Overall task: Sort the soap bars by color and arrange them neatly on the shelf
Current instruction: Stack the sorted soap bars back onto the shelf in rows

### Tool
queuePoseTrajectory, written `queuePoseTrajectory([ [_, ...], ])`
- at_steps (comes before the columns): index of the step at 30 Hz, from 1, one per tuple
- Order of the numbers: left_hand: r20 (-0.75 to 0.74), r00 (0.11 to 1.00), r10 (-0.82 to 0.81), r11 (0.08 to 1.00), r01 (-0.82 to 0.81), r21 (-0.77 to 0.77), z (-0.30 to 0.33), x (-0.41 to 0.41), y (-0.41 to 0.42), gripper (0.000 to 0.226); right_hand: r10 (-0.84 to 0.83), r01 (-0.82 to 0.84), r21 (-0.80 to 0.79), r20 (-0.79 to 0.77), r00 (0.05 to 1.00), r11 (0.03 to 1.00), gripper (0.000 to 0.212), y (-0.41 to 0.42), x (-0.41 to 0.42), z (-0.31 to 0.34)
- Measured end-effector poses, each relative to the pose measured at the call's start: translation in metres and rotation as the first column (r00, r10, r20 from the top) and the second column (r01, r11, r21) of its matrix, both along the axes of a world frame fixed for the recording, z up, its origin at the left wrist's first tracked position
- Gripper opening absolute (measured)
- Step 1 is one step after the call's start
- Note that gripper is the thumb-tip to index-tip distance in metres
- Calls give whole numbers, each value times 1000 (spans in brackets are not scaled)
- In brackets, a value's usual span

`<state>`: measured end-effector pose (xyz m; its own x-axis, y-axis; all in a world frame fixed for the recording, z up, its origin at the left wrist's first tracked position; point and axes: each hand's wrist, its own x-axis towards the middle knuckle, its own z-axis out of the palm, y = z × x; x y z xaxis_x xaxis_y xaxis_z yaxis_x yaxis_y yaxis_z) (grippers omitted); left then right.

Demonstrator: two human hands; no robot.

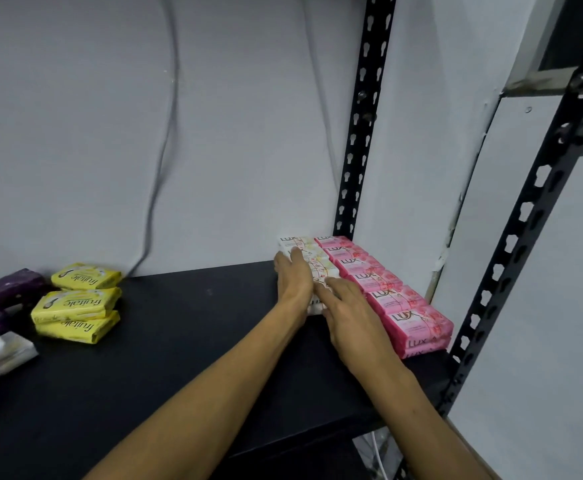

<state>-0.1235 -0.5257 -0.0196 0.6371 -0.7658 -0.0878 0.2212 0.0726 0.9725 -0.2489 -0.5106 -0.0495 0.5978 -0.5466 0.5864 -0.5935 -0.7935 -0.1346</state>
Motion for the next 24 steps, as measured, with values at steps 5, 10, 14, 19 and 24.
queuePoseTrajectory([
  [5,17,999,33,999,-33,19,-9,0,-18,67,3,-5,37,40,999,999,53,-6,3,-3],
  [10,74,997,26,999,-27,17,-17,0,-26,71,-25,25,73,1,1000,997,61,-9,4,-11],
  [14,92,995,49,999,-51,9,-42,9,-59,80,-78,80,77,-25,997,994,67,-5,4,-10],
  [19,61,998,0,1000,0,-6,-49,14,-67,71,-58,61,121,-26,998,991,64,-6,1,-9],
  [24,154,987,-52,998,44,52,-30,14,-31,83,-48,47,111,14,999,993,57,1,-1,-7],
])
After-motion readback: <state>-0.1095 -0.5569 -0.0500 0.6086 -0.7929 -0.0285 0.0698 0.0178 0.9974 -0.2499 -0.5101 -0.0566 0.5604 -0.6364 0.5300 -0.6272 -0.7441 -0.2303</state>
